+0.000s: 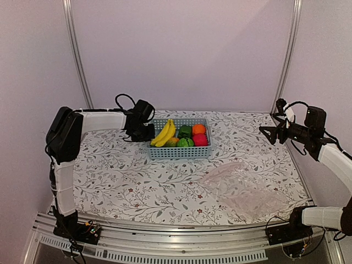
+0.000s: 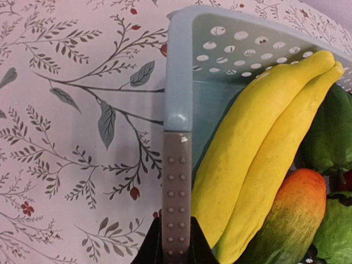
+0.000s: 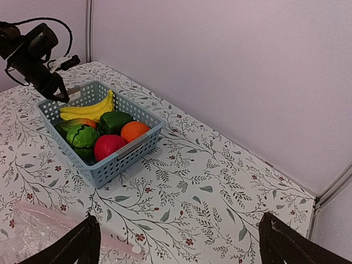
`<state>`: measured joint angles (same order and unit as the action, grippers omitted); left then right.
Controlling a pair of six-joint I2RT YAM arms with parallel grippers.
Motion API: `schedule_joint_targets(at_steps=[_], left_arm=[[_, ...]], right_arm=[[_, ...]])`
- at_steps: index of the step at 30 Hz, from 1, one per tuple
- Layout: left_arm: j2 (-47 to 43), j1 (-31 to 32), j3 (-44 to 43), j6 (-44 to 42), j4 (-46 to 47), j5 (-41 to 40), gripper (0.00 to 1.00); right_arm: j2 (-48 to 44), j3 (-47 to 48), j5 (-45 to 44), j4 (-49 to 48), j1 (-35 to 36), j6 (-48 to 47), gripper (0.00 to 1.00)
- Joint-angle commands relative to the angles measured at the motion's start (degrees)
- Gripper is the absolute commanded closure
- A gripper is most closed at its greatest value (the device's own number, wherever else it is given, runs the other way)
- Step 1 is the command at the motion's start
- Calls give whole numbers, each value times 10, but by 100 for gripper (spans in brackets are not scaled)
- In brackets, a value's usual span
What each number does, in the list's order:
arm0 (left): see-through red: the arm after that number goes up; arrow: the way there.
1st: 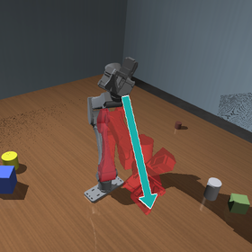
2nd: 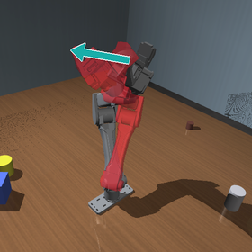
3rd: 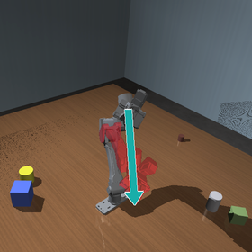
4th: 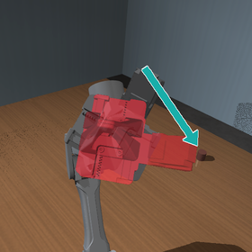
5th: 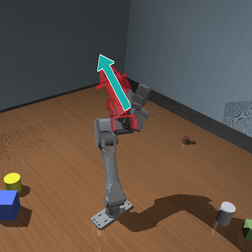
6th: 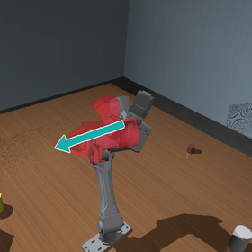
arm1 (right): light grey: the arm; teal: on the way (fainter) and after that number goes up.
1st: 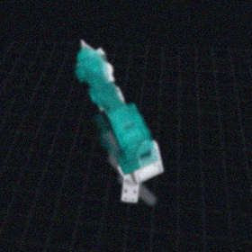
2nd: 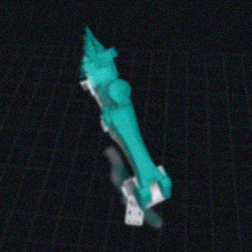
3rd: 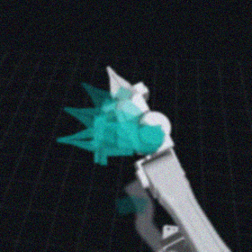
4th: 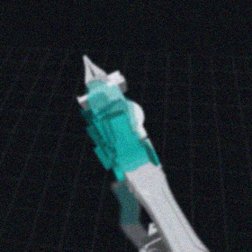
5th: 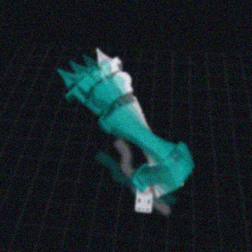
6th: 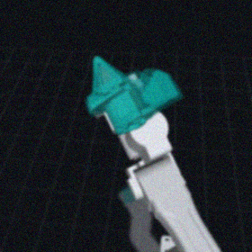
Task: Place the food in the zip-top bag and seal the zipper
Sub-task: Move the bin to the center of the board.
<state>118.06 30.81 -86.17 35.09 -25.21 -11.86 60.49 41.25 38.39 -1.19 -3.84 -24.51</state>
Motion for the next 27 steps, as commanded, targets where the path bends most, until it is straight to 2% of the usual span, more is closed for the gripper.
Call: schedule_joint_targets(at_steps=[1, 5, 9, 12, 14, 19, 22, 27], left_arm=[[64, -12, -102, -50, 1, 33, 98], [90, -12, -139, -53, 2, 59, 88], [76, -12, -139, -56, 4, 50, 55], [16, -4, -106, -52, 15, 12, 41], [-43, 13, -78, -59, 28, -17, 36], [-166, 87, 1, -85, 71, -14, 34], [-218, 128, 61, -105, 109, 46, 36], [-254, 184, 152, -104, 187, 181, 40]], right_arm=[[2, 1, 9, 10, -4, -7, 1], [3, 1, 7, 11, -3, -8, 1], [5, 1, 8, 11, -3, -9, 1], [8, 1, 13, 11, -3, -8, 1], [11, 2, 14, 11, -3, -8, 1], [14, 5, 16, 11, -3, -10, 1], [16, 7, 18, 24, -3, -12, 1], [18, 8, 27, 31, -3, -15, 1]])
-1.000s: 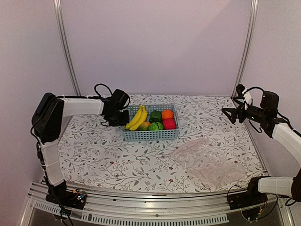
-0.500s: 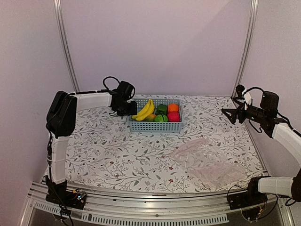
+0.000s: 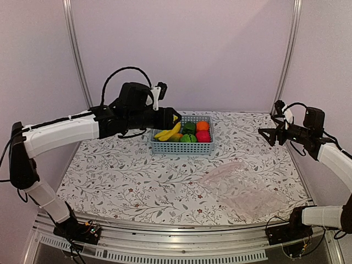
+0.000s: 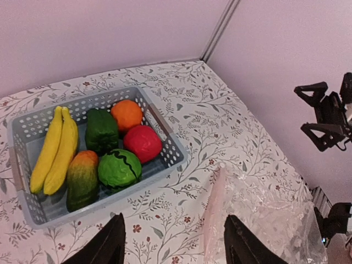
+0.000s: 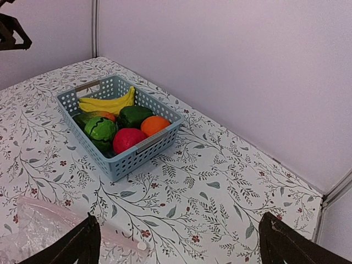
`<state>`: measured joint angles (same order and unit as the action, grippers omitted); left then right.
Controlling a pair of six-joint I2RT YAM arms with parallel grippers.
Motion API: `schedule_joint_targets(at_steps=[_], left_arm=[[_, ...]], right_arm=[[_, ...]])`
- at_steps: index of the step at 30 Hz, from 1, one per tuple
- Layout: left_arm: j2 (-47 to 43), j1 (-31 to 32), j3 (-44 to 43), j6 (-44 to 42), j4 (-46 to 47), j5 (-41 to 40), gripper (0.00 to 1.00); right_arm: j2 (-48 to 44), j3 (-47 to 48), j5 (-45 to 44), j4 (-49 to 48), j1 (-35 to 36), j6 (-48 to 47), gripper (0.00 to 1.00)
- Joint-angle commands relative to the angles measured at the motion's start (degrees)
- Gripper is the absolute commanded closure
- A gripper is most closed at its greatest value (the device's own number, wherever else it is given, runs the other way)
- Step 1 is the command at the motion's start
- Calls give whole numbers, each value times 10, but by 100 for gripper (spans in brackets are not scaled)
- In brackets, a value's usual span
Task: Place the food in the zip-top bag and seal the zipper
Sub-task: Pick up the zipper food storage bag at the center of the board.
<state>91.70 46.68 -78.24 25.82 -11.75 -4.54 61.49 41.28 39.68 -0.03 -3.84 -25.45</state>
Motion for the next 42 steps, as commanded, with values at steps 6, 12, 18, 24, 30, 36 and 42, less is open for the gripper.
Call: schedule_joint_targets(at_steps=[6, 12, 18, 24, 30, 36, 42], left_arm=[[54, 81, 94, 18, 66, 160, 37], [151, 100, 49, 42, 53, 229, 24], [240, 104, -12, 69, 43, 252, 29], [293, 104, -61, 78, 51, 266, 35], [346, 104, -112, 81, 41, 284, 42], [387, 104, -161, 90, 13, 292, 48], [391, 104, -166, 100, 42, 336, 68]], right_arm=[[16, 13, 20, 29, -3, -12, 1], [18, 13, 22, 33, -3, -16, 1], [17, 14, 22, 37, -3, -20, 1], [16, 14, 23, 37, -3, -21, 1], [17, 14, 26, 38, -3, -21, 1], [17, 14, 26, 39, -3, -21, 1], [17, 14, 26, 40, -3, -23, 1]])
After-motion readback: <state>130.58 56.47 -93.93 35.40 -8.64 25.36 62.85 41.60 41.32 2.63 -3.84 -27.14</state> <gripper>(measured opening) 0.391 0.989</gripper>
